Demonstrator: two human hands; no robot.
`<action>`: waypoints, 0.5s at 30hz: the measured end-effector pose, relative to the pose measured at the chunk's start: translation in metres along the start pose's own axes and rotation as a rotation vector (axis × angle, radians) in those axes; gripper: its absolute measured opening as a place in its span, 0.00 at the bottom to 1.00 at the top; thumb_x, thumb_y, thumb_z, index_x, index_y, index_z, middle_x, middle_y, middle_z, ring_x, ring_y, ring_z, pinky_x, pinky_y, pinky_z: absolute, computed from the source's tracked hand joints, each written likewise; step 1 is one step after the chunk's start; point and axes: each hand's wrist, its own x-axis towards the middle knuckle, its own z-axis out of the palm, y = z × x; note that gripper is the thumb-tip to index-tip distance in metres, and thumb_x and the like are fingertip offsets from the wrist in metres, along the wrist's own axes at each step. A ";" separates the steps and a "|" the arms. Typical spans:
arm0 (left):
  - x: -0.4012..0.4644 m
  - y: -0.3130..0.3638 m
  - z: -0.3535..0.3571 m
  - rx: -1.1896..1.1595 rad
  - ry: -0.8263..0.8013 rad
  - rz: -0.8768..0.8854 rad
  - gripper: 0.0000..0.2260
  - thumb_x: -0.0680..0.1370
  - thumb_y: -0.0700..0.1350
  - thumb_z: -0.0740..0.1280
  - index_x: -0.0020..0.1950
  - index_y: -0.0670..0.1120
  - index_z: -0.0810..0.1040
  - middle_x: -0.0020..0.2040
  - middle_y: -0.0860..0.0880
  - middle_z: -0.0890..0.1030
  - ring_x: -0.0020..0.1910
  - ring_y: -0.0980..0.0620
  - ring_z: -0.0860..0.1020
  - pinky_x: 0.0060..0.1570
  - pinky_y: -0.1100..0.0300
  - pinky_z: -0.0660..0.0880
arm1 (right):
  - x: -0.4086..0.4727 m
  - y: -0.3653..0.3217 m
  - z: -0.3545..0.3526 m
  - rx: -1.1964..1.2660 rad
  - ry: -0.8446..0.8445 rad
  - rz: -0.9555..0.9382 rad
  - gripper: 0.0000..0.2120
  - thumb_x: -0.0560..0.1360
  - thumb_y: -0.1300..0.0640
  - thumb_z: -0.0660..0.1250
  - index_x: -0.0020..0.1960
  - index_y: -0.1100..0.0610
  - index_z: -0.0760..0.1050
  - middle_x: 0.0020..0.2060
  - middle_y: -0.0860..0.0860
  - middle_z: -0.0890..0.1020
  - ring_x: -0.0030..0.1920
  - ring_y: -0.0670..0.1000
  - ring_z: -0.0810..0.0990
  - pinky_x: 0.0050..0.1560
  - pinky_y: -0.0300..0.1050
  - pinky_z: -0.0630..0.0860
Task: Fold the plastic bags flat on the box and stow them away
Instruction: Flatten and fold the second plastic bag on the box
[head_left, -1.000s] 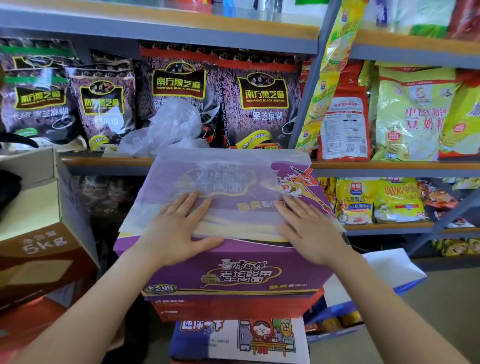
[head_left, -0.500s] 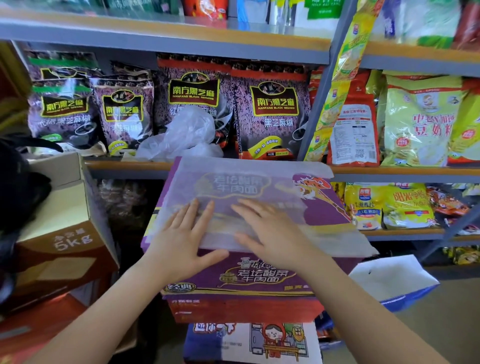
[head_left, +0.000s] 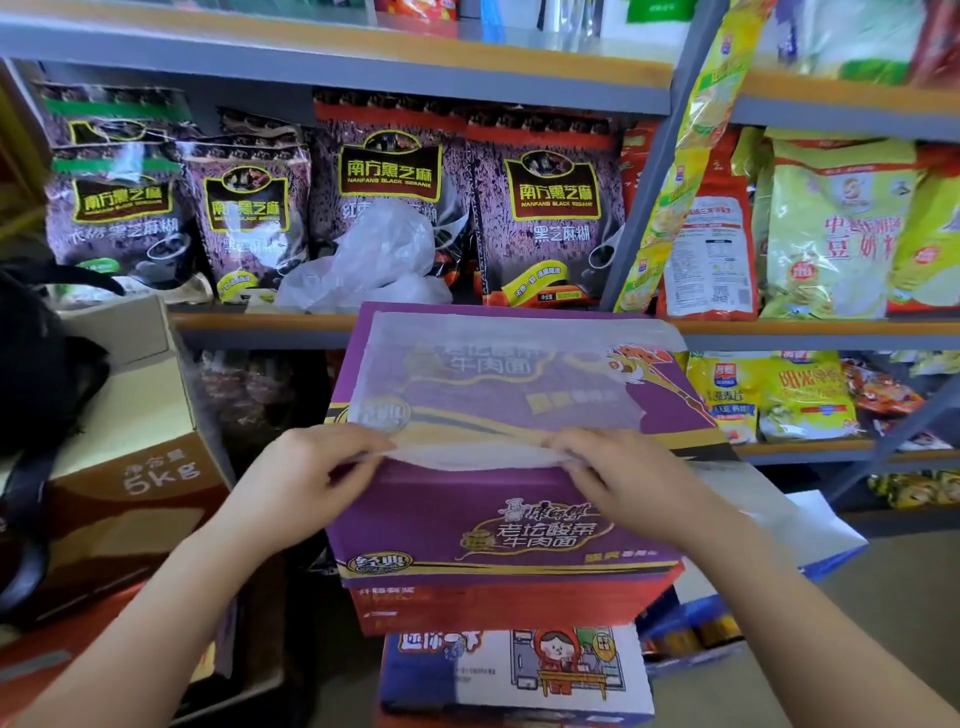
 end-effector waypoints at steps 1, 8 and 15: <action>0.002 0.000 -0.002 -0.084 0.045 -0.019 0.12 0.73 0.51 0.61 0.46 0.49 0.82 0.45 0.66 0.80 0.45 0.66 0.79 0.45 0.69 0.75 | 0.000 0.004 -0.006 0.038 0.005 -0.002 0.07 0.80 0.55 0.55 0.53 0.54 0.71 0.44 0.47 0.78 0.47 0.53 0.76 0.42 0.48 0.68; 0.037 0.025 0.010 -0.566 0.311 -0.311 0.07 0.68 0.57 0.64 0.40 0.60 0.80 0.39 0.60 0.82 0.39 0.61 0.77 0.42 0.64 0.72 | 0.017 0.025 -0.057 0.213 0.022 -0.068 0.16 0.79 0.53 0.58 0.36 0.61 0.68 0.28 0.51 0.69 0.31 0.48 0.66 0.33 0.39 0.60; 0.078 0.023 0.028 -0.774 0.149 -0.651 0.11 0.74 0.52 0.67 0.51 0.47 0.77 0.44 0.53 0.84 0.45 0.54 0.82 0.45 0.60 0.78 | 0.057 0.073 -0.055 0.319 -0.062 0.144 0.17 0.79 0.59 0.58 0.32 0.55 0.63 0.28 0.47 0.66 0.30 0.44 0.64 0.34 0.43 0.59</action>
